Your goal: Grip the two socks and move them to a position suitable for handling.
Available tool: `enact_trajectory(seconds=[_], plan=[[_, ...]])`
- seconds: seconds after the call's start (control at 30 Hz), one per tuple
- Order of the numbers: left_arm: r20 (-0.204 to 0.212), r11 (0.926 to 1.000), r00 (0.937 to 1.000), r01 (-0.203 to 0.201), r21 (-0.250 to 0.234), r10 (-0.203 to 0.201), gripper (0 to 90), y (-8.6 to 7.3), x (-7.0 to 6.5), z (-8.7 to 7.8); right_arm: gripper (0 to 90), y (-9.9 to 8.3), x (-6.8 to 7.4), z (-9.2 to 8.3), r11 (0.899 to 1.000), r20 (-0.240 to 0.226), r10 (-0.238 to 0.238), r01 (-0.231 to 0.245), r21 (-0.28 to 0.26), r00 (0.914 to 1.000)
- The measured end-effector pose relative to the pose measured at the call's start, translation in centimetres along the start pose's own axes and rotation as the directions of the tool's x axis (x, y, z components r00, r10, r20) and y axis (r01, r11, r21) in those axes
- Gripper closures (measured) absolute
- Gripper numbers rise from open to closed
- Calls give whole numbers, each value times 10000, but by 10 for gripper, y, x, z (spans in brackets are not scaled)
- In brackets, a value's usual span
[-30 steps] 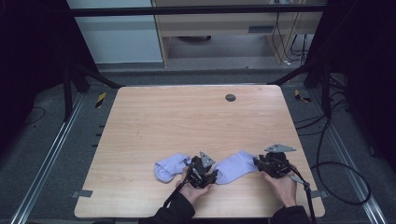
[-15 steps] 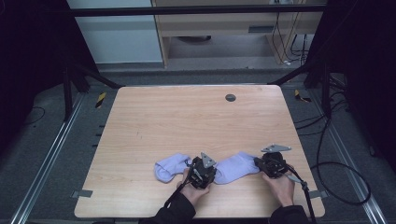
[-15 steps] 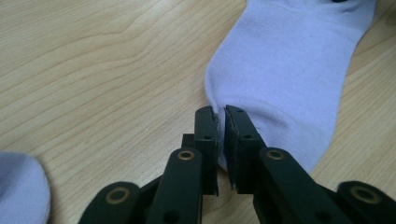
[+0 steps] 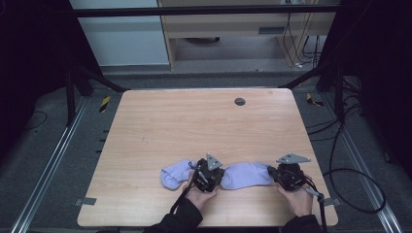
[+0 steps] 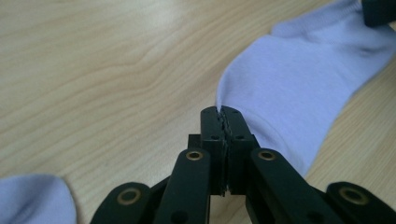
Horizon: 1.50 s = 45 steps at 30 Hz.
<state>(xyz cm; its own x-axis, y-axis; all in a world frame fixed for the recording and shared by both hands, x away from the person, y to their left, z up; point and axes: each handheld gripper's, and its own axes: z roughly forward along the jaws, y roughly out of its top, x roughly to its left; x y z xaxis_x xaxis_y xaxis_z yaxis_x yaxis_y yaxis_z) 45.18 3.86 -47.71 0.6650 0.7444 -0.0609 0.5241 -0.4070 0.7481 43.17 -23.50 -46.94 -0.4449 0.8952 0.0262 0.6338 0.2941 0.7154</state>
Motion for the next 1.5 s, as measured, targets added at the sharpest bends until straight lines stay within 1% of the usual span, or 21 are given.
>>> enact_trajectory(seconds=[0.03,0.23,0.3,0.37,0.4,0.43,0.5,0.67,0.77,0.83,0.87,0.9,1.03,1.07,1.13,1.2,1.23,1.27,1.33,1.47,1.5], plan=[[19,10000,10000,-44,30,44,883,2,0,2,898,-5,1,-6,9999,-13,105,-105,39,9999],[99,9986,9996,-259,468,254,861,1,-4,14,893,-17,0,-10,9994,81,171,-173,314,9998],[-34,9974,9989,-461,548,463,848,-1,-6,19,891,-19,-1,-10,9991,109,172,-176,384,9998],[-179,9969,9987,-475,632,487,777,-1,-6,20,883,-20,-1,-8,9984,125,256,-262,507,9996],[-261,9975,9987,-425,568,441,777,-1,-5,19,874,-20,-1,-8,9984,125,256,-262,507,9996],[-309,9978,9983,-479,464,494,722,0,-3,16,828,-20,-1,-10,9990,160,236,-242,372,9996],[-386,9982,9978,-522,283,533,684,2,0,9,771,-19,-2,-12,9997,247,207,-210,112,9995],[-397,9990,9985,-394,-189,387,561,6,18,-16,682,-15,-3,-19,9966,321,145,-118,-819,9994],[-349,9988,9989,-324,-368,311,487,6,28,-28,609,-10,-1,-23,9907,16,107,-104,-1354,9999],[-406,9980,9990,-207,-597,183,470,5,40,-42,592,-8,0,-23,9890,-84,58,-70,-1478,9999],[-488,9971,9988,-24,-764,-13,443,2,50,-53,556,-4,3,-23,9854,-282,-206,155,-1695,9994],[-488,9971,9988,-24,-764,-13,435,2,50,-53,548,-2,5,-23,9843,-372,-269,200,-1755,9989],[-761,9926,9957,438,-1136,-527,403,-6,70,-74,489,6,13,-21,9787,-709,-662,509,-1986,9953],[-957,9910,9929,584,-1202,-701,400,-10,79,-83,481,9,16,-21,9771,-761,-722,552,-2056,9945],[-1175,9909,9904,587,-1211,-730,399,-16,86,-91,474,14,21,-19,9775,-946,-747,541,-2041,9927],[-1282,9903,9886,627,-1240,-787,400,-20,91,-95,468,17,24,-18,9768,-993,-826,608,-2051,9916],[-1334,9894,9873,692,-1276,-862,393,-23,95,-99,459,23,31,-15,9763,-1131,-950,704,-2044,9890],[-1474,9881,9840,804,-1309,-996,388,-29,101,-103,455,26,34,-14,9761,-1146,-1008,759,-2039,9883],[-1582,9890,9825,785,-1254,-980,387,-32,103,-105,452,29,37,-13,9755,-1216,-1034,768,-2062,9872],[-1941,9893,9749,877,-1170,-1094,386,-48,115,-115,453,48,59,-3,9701,-1614,-1445,1076,-2177,9763],[-2112,9877,9696,993,-1209,-1233,386,-55,121,-120,454,53,65,-1,9696,-1721,-1506,1115,-2176,9735]])
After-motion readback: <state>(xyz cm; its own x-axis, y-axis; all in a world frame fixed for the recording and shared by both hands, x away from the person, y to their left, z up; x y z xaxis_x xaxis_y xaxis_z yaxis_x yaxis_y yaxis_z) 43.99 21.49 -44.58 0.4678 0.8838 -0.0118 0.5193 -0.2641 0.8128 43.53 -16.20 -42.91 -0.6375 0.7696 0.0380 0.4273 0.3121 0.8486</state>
